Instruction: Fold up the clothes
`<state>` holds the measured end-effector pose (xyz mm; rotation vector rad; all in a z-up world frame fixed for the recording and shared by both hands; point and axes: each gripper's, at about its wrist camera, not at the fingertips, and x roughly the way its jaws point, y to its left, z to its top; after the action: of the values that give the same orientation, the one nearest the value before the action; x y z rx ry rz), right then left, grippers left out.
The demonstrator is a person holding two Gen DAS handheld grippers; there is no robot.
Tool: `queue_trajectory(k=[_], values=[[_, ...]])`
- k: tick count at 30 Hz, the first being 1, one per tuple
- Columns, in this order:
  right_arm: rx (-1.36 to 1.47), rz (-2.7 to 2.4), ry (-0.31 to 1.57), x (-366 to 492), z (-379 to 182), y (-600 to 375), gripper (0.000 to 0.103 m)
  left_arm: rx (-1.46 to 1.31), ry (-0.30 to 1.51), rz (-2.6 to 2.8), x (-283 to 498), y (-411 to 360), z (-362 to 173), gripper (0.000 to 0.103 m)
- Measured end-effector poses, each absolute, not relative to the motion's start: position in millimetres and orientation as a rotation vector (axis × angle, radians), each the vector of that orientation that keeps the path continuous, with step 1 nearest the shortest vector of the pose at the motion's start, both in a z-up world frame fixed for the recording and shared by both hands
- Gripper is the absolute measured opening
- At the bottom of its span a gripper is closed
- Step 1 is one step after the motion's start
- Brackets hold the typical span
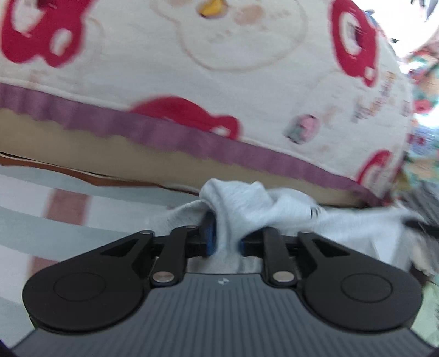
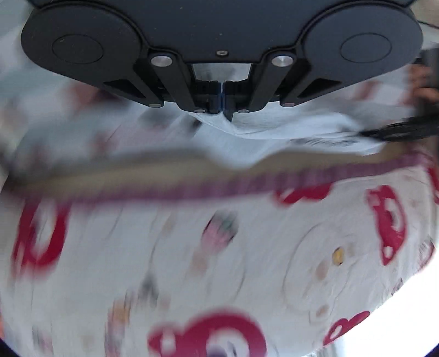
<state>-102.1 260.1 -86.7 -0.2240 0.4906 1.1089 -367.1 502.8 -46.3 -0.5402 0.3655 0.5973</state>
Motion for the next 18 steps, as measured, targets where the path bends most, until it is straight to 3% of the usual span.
queue_trajectory(k=[1, 2, 7, 12, 14, 16, 18], values=[[-0.271, 1.057, 0.469, -94.8, -87.1, 264.3, 0.001, -0.531, 0.394, 0.573, -360.7, 498.9, -51.2, 0.048], [-0.317, 1.003, 0.451, -87.2, -88.7, 268.8, 0.001, -0.521, 0.423, 0.548, -354.2, 495.0, -56.2, 0.059], [-0.499, 0.798, 0.447, -44.5, -114.0, 287.1, 0.001, -0.426, 0.59, 0.453, -321.9, 472.0, -81.7, 0.061], [-0.465, 0.696, 0.531, -4.4, -128.2, 281.6, 0.001, -0.346, 0.702, 0.403, -304.3, 453.3, -99.8, 0.063], [-0.429, 0.698, 0.564, 6.1, -131.1, 277.5, 0.001, -0.368, 0.754, 0.365, -301.7, 452.2, -108.0, 0.071], [-0.416, 0.692, 0.581, 8.7, -136.5, 271.5, 0.008, -0.434, 0.815, 0.384, -303.1, 454.6, -120.7, 0.071], [-0.445, 0.687, 0.594, 8.8, -141.5, 264.6, 0.009, -0.475, 0.832, 0.424, -306.0, 459.2, -125.1, 0.071]])
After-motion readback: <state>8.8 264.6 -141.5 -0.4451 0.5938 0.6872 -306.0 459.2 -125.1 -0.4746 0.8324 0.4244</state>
